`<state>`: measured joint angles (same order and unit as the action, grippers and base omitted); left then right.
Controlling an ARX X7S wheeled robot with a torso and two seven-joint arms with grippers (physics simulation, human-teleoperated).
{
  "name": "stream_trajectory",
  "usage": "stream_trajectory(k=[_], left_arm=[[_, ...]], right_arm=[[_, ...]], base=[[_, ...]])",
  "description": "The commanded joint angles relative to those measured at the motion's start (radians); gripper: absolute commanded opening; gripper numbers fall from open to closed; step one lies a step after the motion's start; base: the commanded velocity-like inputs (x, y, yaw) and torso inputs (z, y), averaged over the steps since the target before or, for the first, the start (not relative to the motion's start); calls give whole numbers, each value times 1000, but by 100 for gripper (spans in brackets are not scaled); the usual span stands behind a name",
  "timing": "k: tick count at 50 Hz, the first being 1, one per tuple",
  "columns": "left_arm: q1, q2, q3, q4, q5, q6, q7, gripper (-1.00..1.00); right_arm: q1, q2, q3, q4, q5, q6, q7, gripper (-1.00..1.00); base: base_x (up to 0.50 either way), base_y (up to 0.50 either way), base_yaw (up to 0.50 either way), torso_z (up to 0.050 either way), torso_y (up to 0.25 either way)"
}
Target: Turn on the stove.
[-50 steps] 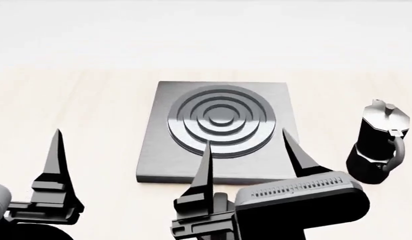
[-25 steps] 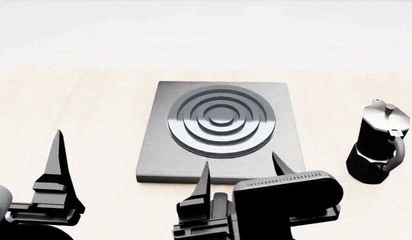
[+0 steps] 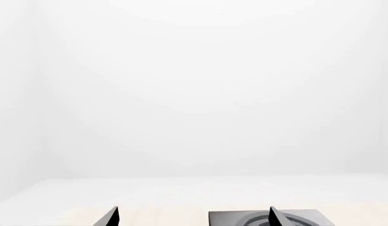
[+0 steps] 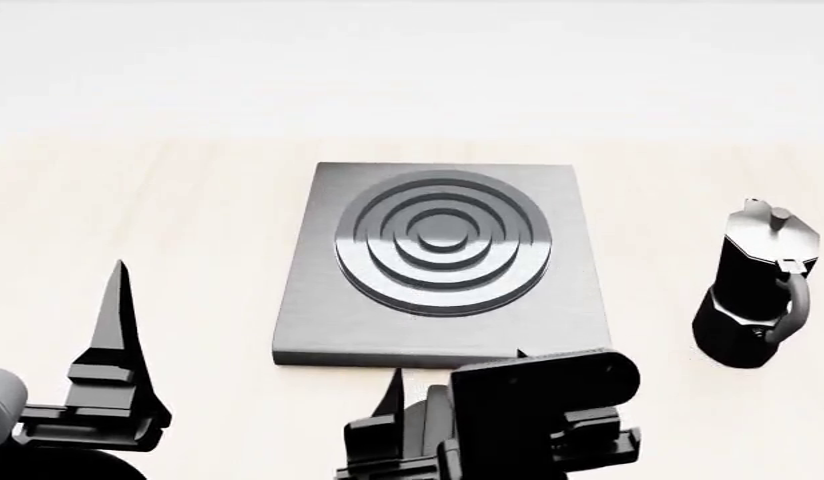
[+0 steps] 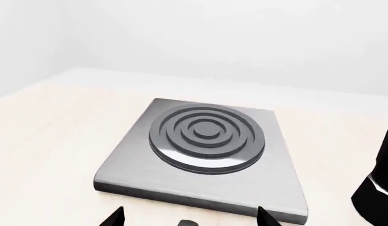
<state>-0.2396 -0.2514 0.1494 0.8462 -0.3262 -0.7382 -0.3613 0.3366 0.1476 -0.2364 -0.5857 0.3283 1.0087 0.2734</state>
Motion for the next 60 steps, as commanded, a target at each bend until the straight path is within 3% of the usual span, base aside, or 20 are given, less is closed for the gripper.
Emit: stream_trajectory(k=[1, 60], left_arm=[[-1, -4, 1, 1, -7, -1, -7, 100], [-1, -27, 6, -15, -32, 19, -31, 100]], right_arm=[[13, -19, 2, 42, 19, 55, 22, 100], [34, -46, 27, 245, 96, 78, 68, 100]], base=[[0, 0, 0, 0, 0], [0, 0, 0, 0, 0]])
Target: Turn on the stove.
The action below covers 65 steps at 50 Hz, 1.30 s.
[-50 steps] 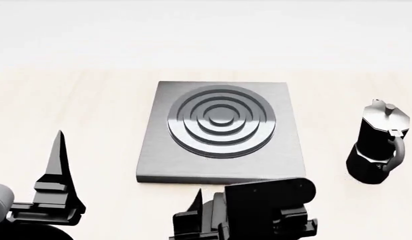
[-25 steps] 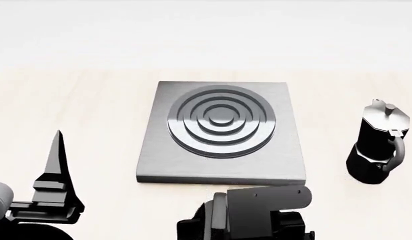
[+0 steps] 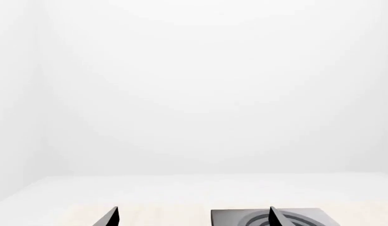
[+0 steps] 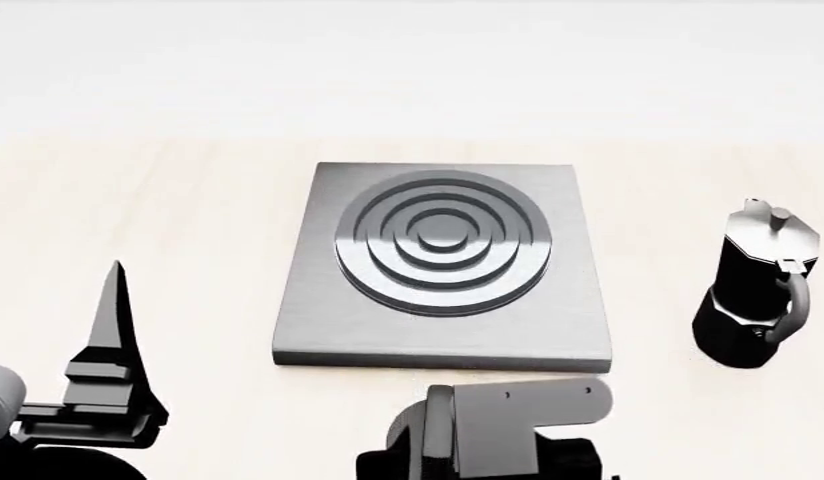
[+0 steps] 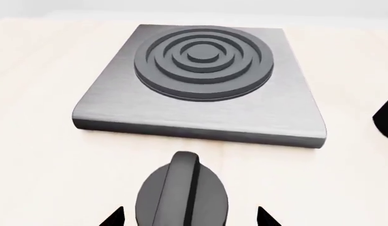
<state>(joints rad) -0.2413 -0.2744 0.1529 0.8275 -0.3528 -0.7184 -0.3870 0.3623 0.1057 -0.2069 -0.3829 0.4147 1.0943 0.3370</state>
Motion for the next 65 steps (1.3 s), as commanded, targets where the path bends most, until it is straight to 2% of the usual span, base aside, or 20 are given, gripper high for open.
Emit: stream_trajectory(k=[1, 47, 65], left_arm=[[1, -4, 3, 6, -5, -1, -7, 100], [-8, -18, 12, -1, -26, 6, -25, 100], [-5, -23, 17, -6, -31, 15, -31, 100]], right_arm=[[9, -5, -1, 46, 12, -7, 5, 100], [67, -20, -34, 246, 56, -62, 14, 100], [31, 8, -11, 196, 42, -73, 96, 100]], base=[[0, 0, 0, 0, 0], [0, 0, 0, 0, 0], [0, 0, 0, 0, 0]])
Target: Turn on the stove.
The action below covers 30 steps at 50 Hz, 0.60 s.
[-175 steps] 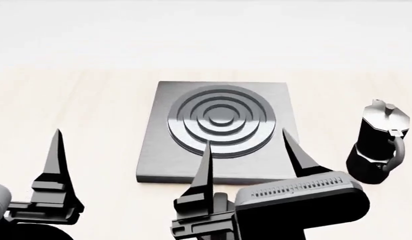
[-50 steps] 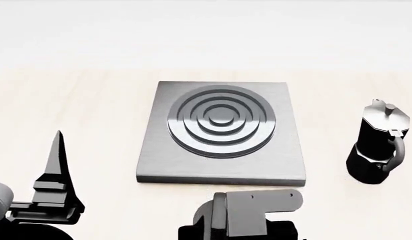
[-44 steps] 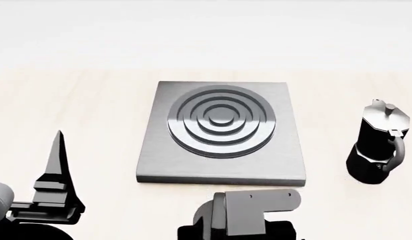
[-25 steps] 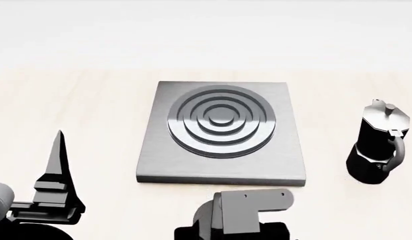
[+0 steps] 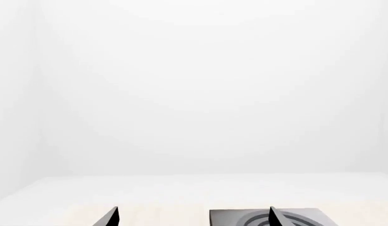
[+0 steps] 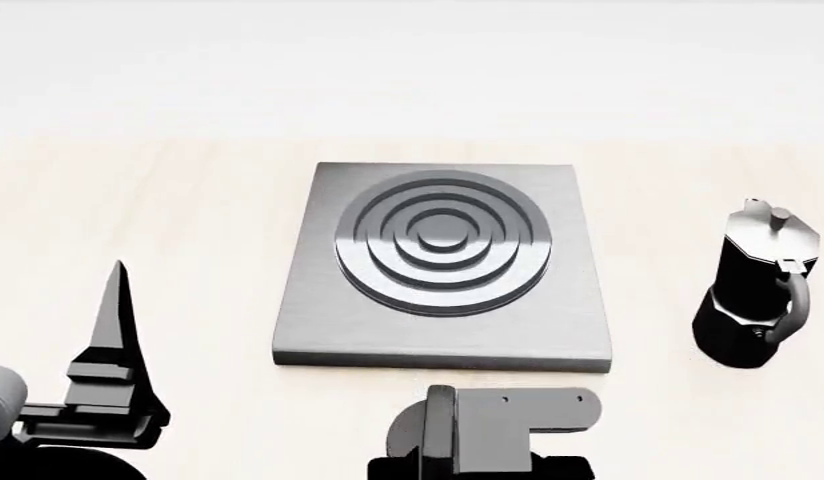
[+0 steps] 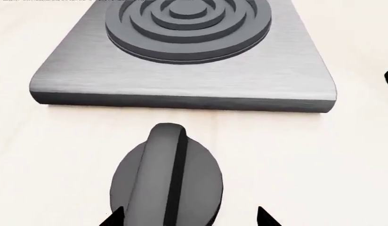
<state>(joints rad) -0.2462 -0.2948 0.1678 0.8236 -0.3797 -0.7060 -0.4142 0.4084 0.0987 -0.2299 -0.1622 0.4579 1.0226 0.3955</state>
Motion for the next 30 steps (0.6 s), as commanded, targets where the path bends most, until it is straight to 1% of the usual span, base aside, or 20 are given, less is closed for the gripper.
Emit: stream_trajectory(k=[1, 30], left_arm=[[-1, -3, 3, -3, -4, 2, -5, 100], [-4, -14, 5, 6, -18, 2, -18, 100]], right_arm=[[-15, 16, 14, -26, -1, -2, 40, 100], [-58, 56, 71, -129, 18, 25, 124, 100]], base=[[0, 0, 0, 0, 0], [0, 0, 0, 0, 0]])
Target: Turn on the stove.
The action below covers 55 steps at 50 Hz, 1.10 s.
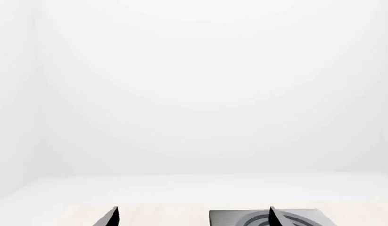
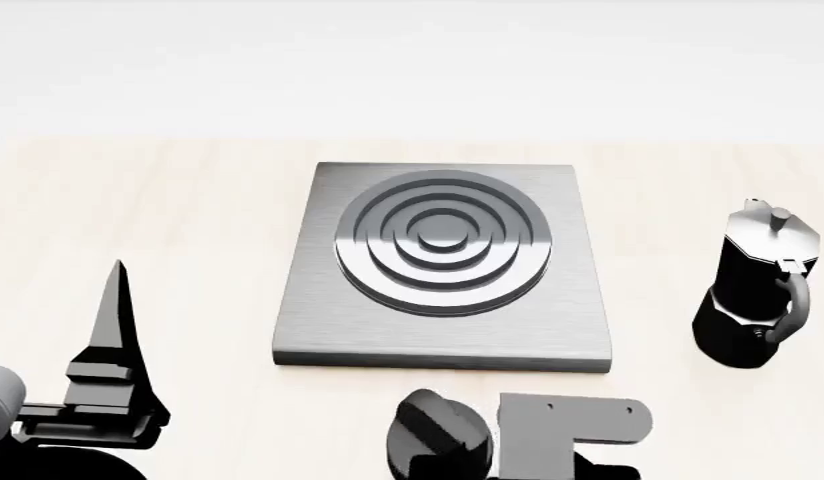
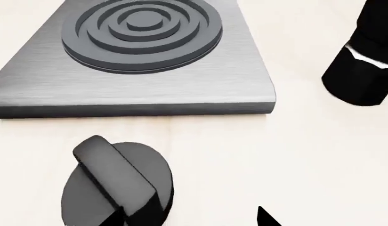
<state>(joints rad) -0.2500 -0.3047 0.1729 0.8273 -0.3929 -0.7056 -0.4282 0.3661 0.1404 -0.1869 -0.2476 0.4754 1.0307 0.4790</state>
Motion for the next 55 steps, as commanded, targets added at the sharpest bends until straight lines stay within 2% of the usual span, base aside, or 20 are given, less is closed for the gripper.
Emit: stream_trajectory(k=[1, 18, 31, 55], left_arm=[[-1, -4, 0, 2, -6, 1, -5, 100], [-2, -11, 2, 7, -14, 0, -13, 100], [0, -14, 7, -1, -15, 11, -16, 100], [0, -21, 18, -10, -19, 21, -22, 100]], right_arm=[[-17, 15, 30, -46, -2, 17, 47, 100], [-35, 13, 118, -72, -16, 0, 140, 100], [-52, 34, 124, -150, -20, 3, 174, 100], [-38, 107, 3, -320, -66, 20, 206, 100]], base=[[0, 0, 0, 0, 0], [0, 0, 0, 0, 0], [0, 0, 0, 0, 0], [0, 0, 0, 0, 0]])
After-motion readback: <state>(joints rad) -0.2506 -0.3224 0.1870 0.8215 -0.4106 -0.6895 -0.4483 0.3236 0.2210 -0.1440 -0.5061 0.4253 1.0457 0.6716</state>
